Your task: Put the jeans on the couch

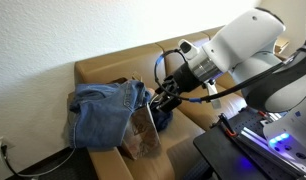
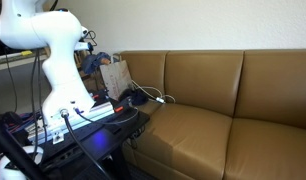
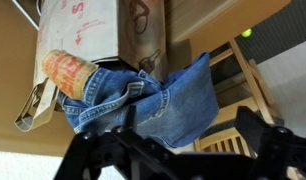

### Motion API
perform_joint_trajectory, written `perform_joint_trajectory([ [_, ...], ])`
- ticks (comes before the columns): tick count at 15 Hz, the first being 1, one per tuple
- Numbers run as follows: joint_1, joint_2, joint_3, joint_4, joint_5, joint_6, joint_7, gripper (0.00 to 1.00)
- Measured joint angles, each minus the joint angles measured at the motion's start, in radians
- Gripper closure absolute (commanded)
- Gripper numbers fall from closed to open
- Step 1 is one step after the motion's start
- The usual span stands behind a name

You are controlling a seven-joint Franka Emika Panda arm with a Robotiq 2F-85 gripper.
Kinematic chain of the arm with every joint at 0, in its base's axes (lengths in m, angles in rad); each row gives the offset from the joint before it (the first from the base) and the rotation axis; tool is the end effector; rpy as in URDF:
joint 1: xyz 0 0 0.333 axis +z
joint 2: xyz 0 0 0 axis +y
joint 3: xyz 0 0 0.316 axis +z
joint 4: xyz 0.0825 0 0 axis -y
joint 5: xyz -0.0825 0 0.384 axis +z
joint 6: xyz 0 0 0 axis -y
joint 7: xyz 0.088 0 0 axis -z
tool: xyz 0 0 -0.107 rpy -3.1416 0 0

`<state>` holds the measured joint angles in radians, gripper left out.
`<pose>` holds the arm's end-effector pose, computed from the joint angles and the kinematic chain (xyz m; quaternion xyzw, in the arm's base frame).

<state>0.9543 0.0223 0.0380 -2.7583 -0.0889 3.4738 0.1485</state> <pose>0.2307 0.3725 0.2907 -0.8391 -0.4252 -0.2858 0.1831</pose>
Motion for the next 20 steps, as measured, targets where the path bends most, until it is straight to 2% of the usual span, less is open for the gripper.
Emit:
perform_joint_trajectory([
  [1,-0.012,-0.012,0.016,0.002,-0.051,-0.001,0.092,0.00],
  [3,-0.037,-0.030,-0.005,0.004,-0.190,-0.006,0.221,0.00],
  [5,-0.058,-0.033,-0.025,0.004,-0.223,-0.006,0.235,0.00],
  [8,-0.072,-0.041,0.034,0.043,-0.089,-0.164,0.075,0.00],
  [10,-0.112,-0.050,0.079,0.089,-0.071,-0.289,-0.010,0.00],
  [11,-0.140,-0.059,0.089,0.110,-0.138,-0.346,-0.006,0.00],
  [13,-0.199,-0.085,0.122,0.148,-0.332,-0.459,0.085,0.00],
  [16,-0.258,-0.129,0.240,0.203,-0.577,-0.634,0.329,0.00],
  [18,-0.242,-0.108,0.258,0.198,-0.527,-0.617,0.414,0.00],
  [20,-0.246,-0.049,0.232,0.167,-0.467,-0.492,0.415,0.00],
])
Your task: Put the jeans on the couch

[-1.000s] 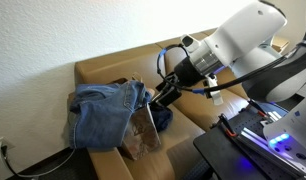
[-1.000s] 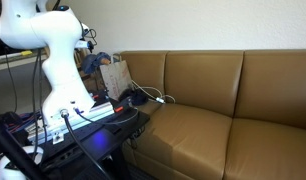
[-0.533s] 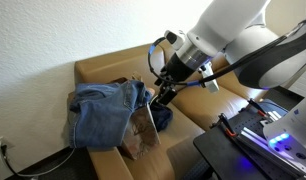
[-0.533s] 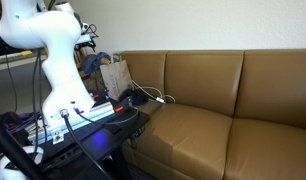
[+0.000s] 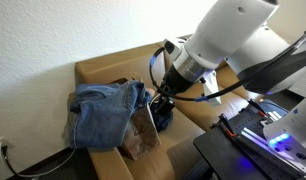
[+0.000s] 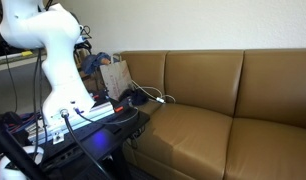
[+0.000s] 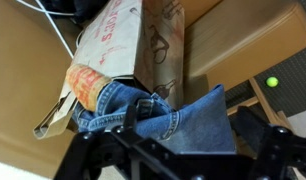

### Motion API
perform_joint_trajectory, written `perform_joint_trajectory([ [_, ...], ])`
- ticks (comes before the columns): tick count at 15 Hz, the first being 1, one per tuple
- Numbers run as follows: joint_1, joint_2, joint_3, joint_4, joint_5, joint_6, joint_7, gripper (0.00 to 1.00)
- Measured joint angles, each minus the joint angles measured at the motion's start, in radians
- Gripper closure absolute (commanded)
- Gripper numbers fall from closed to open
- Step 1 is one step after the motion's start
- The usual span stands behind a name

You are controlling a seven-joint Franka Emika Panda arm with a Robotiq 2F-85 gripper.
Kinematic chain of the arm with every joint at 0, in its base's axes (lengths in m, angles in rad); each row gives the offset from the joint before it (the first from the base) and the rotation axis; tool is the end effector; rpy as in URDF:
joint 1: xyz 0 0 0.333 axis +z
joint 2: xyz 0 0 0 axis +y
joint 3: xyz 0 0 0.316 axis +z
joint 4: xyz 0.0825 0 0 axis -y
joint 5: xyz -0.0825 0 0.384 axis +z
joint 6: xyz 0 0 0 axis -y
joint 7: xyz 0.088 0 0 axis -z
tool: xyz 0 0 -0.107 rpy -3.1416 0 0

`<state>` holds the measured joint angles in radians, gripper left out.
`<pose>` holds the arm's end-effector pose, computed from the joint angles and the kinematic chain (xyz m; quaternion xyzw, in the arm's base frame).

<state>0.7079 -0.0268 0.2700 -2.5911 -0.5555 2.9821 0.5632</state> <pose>0.2310 0.4084 0.3058 -0.8676 -0.4446 -0.2132 0.0648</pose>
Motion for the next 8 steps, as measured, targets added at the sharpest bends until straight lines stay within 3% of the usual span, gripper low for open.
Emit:
perform_joint_trajectory([
  [6,0.006,0.018,-0.001,0.003,0.019,0.018,-0.009,0.00],
  [8,0.027,0.066,0.014,-0.008,0.170,0.024,-0.097,0.00],
])
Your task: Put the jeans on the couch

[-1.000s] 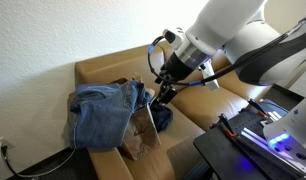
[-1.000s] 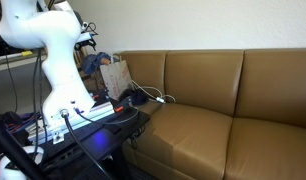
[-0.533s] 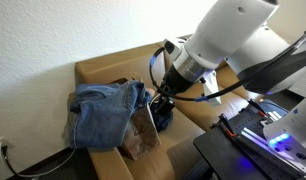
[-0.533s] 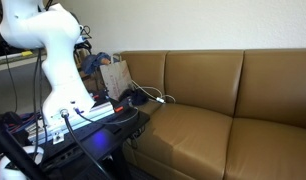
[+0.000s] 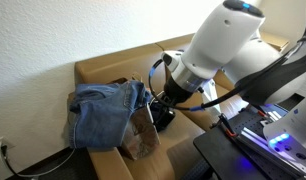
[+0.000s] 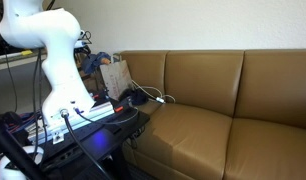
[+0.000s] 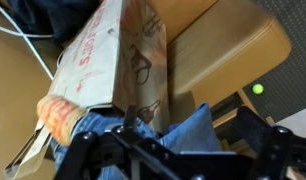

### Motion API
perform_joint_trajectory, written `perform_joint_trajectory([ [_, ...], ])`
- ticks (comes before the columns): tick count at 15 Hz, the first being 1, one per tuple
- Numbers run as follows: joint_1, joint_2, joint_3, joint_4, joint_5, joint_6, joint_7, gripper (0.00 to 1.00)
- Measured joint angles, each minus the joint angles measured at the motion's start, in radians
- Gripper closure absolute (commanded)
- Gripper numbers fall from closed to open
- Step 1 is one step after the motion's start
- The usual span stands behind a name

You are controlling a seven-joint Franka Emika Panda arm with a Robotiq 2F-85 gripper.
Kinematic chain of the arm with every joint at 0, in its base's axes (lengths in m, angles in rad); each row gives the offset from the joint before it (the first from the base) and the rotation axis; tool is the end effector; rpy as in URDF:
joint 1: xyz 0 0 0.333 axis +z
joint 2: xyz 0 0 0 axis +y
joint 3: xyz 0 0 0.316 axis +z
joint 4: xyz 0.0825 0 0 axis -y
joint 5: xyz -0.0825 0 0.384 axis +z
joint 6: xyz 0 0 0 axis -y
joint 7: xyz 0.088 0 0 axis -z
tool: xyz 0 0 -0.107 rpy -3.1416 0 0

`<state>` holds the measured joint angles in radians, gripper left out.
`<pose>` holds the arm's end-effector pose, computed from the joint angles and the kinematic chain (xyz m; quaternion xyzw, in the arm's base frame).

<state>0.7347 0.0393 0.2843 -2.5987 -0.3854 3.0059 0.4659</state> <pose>0.2219 0.4135 0.2793 -0.8791 -0.4373 -0.1708 0.0820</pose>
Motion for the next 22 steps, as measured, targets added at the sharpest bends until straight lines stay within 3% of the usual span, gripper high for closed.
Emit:
perform_joint_trajectory([
  [2,-0.004,0.110,0.022,0.007,0.162,0.025,-0.097,0.00],
  [4,-0.072,0.237,0.077,0.036,0.308,0.042,-0.191,0.00],
  [6,-0.134,0.336,0.088,0.084,0.350,0.064,-0.236,0.00],
  [8,-0.113,0.372,0.012,0.120,0.308,0.126,-0.239,0.00],
  [11,0.095,0.330,-0.223,0.137,0.216,0.193,-0.201,0.00],
  [16,0.467,0.286,-0.630,0.187,0.031,0.193,-0.168,0.00],
  [20,0.790,0.394,-0.950,0.254,-0.136,0.192,-0.068,0.00],
  [22,0.950,0.499,-1.088,0.269,-0.158,0.205,-0.027,0.00],
])
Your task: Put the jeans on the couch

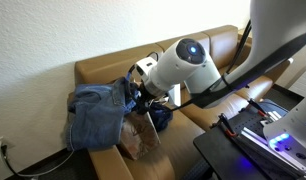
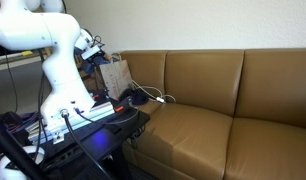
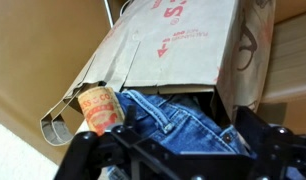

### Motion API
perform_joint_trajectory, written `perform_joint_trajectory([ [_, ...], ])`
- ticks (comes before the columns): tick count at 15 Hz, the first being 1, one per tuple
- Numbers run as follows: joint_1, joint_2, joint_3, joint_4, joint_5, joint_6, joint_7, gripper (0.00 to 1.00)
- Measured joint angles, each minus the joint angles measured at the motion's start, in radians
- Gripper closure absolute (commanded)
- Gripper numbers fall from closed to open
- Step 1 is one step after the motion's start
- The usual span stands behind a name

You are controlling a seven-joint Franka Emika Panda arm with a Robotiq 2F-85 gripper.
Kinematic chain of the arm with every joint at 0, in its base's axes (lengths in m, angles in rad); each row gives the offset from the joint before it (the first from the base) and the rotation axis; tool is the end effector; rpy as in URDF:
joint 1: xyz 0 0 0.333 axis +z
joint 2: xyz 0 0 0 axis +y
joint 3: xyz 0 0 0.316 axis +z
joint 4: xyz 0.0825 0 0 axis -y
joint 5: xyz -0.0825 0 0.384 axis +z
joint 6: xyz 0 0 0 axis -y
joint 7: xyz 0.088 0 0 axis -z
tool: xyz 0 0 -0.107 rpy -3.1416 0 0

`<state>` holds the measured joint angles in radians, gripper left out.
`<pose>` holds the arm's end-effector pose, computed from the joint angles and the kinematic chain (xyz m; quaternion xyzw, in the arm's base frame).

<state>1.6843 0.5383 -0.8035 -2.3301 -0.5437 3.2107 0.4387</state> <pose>0.3109 0.4464 0.2071 0.8013 0.5263 0.2792 0.0548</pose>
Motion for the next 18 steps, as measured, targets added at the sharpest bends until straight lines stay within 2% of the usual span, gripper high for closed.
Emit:
perform_joint_trajectory([
  [1,0.076,0.060,-0.058,0.001,0.000,0.009,0.016,0.00],
  [2,0.143,0.117,-0.101,0.000,0.048,0.014,0.002,0.00],
  [5,0.350,0.296,-0.218,-0.005,0.288,0.013,-0.079,0.00],
  [7,0.437,0.354,-0.249,-0.021,0.436,0.012,-0.084,0.00],
  [10,0.501,0.327,-0.283,-0.086,0.576,0.046,-0.106,0.00],
  [13,0.525,0.212,-0.317,-0.181,0.632,0.126,-0.165,0.00],
  [16,0.519,0.059,-0.334,-0.267,0.554,0.242,-0.170,0.00],
  [18,0.523,-0.043,-0.384,-0.288,0.462,0.262,-0.163,0.00],
])
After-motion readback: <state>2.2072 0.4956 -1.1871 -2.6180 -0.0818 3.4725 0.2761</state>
